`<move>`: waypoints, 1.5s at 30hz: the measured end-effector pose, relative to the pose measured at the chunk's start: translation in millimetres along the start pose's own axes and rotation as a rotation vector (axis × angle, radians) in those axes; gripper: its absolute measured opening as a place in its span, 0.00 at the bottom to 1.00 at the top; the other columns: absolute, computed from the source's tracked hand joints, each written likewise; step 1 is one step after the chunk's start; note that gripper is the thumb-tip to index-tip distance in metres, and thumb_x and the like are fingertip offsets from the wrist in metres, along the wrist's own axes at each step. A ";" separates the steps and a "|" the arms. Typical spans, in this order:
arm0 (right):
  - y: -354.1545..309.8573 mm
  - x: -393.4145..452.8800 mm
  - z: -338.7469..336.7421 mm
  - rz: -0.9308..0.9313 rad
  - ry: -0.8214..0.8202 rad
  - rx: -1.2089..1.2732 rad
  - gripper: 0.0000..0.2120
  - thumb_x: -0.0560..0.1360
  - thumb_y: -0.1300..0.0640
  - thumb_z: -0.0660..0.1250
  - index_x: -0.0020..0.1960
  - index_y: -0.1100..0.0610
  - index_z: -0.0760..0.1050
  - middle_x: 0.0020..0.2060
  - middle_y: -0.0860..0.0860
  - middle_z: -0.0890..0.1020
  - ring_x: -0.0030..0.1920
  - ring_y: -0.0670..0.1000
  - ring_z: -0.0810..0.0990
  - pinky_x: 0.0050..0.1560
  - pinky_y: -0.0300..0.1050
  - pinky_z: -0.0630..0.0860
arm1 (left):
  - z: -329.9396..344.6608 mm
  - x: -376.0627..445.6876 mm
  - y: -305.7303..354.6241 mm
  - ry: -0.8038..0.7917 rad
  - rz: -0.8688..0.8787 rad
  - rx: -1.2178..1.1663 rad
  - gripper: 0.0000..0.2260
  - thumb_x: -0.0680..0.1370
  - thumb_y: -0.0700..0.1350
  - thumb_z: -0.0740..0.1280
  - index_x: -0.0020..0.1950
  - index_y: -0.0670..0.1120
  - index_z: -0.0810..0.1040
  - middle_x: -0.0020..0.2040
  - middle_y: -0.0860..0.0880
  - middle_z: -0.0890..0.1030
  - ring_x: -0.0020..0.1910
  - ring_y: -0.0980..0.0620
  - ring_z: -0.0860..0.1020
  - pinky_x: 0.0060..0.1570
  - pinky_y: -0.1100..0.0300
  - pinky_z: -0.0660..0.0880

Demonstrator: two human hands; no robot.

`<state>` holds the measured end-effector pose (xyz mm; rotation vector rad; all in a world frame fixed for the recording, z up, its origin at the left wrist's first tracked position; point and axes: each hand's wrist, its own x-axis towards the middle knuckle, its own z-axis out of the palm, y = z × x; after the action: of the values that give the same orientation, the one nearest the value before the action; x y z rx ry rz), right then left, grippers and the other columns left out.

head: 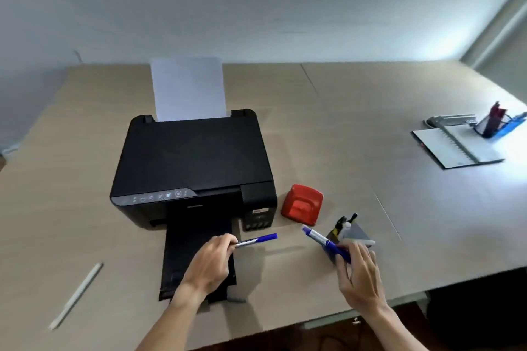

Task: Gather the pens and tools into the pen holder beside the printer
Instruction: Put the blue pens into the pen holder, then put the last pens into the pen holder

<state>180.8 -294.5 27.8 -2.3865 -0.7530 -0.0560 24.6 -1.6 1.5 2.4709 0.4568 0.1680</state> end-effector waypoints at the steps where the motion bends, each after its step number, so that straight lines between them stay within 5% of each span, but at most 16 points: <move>1: 9.2 0.5 -14.6 0.008 0.034 -0.014 0.10 0.71 0.53 0.59 0.50 0.53 0.74 0.44 0.47 0.79 0.45 0.49 0.75 0.48 0.46 0.68 | 6.7 9.2 13.1 -0.014 0.018 -0.017 0.05 0.80 0.44 0.59 0.54 0.50 0.73 0.48 0.52 0.78 0.47 0.53 0.76 0.48 0.60 0.72; 6: 46.1 -2.4 -71.9 0.039 0.129 -0.119 0.08 0.68 0.53 0.60 0.45 0.52 0.74 0.39 0.44 0.77 0.40 0.47 0.74 0.44 0.41 0.66 | 32.1 46.3 77.1 -0.051 0.179 -0.055 0.11 0.80 0.51 0.53 0.53 0.51 0.73 0.48 0.53 0.78 0.49 0.53 0.75 0.49 0.57 0.73; 12: 61.3 12.9 -78.3 0.111 0.020 -0.213 0.05 0.64 0.58 0.66 0.40 0.51 0.74 0.35 0.44 0.74 0.39 0.50 0.75 0.46 0.45 0.73 | 45.6 73.9 138.5 -0.015 0.335 -0.065 0.12 0.79 0.49 0.54 0.53 0.49 0.76 0.46 0.52 0.78 0.47 0.53 0.74 0.48 0.56 0.74; 18: 48.6 42.0 -63.3 0.336 -0.057 -0.017 0.21 0.71 0.59 0.69 0.62 0.56 0.70 0.48 0.50 0.83 0.51 0.53 0.80 0.51 0.48 0.76 | 50.7 91.3 178.6 0.011 0.399 -0.084 0.06 0.78 0.44 0.61 0.52 0.48 0.77 0.47 0.50 0.79 0.47 0.52 0.76 0.48 0.57 0.75; 25: 55.3 34.1 -55.0 0.333 -0.078 -0.108 0.10 0.76 0.60 0.61 0.56 0.54 0.76 0.49 0.53 0.77 0.53 0.57 0.77 0.50 0.48 0.70 | 63.3 102.9 210.4 -0.059 0.411 -0.167 0.02 0.77 0.43 0.65 0.48 0.47 0.77 0.44 0.50 0.81 0.46 0.54 0.77 0.47 0.61 0.72; 31: 69.4 6.6 -51.8 0.488 0.000 -0.104 0.20 0.70 0.67 0.57 0.59 0.57 0.75 0.54 0.55 0.77 0.54 0.59 0.76 0.55 0.51 0.73 | 93.4 105.9 210.0 -0.117 0.383 -0.139 0.09 0.79 0.46 0.63 0.57 0.47 0.78 0.48 0.47 0.80 0.49 0.49 0.77 0.51 0.61 0.71; 39: 74.1 -18.8 -30.0 0.510 -0.290 -0.084 0.14 0.68 0.63 0.57 0.51 0.57 0.76 0.50 0.54 0.80 0.49 0.57 0.79 0.49 0.48 0.75 | 99.0 88.4 181.8 -0.133 0.270 -0.198 0.13 0.81 0.45 0.59 0.65 0.54 0.72 0.54 0.48 0.81 0.52 0.49 0.79 0.52 0.53 0.76; 45: 60.9 -20.1 0.4 0.479 -0.387 -0.086 0.12 0.69 0.62 0.58 0.50 0.55 0.75 0.51 0.55 0.79 0.51 0.58 0.78 0.49 0.49 0.75 | 75.3 54.9 118.2 -0.085 0.148 -0.202 0.15 0.81 0.43 0.60 0.68 0.53 0.71 0.61 0.48 0.79 0.54 0.59 0.77 0.53 0.70 0.69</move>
<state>196.3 -343.4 -10.8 -2.6298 -0.3270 0.5948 126.2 -112.1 12.0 2.3021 0.2099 0.1600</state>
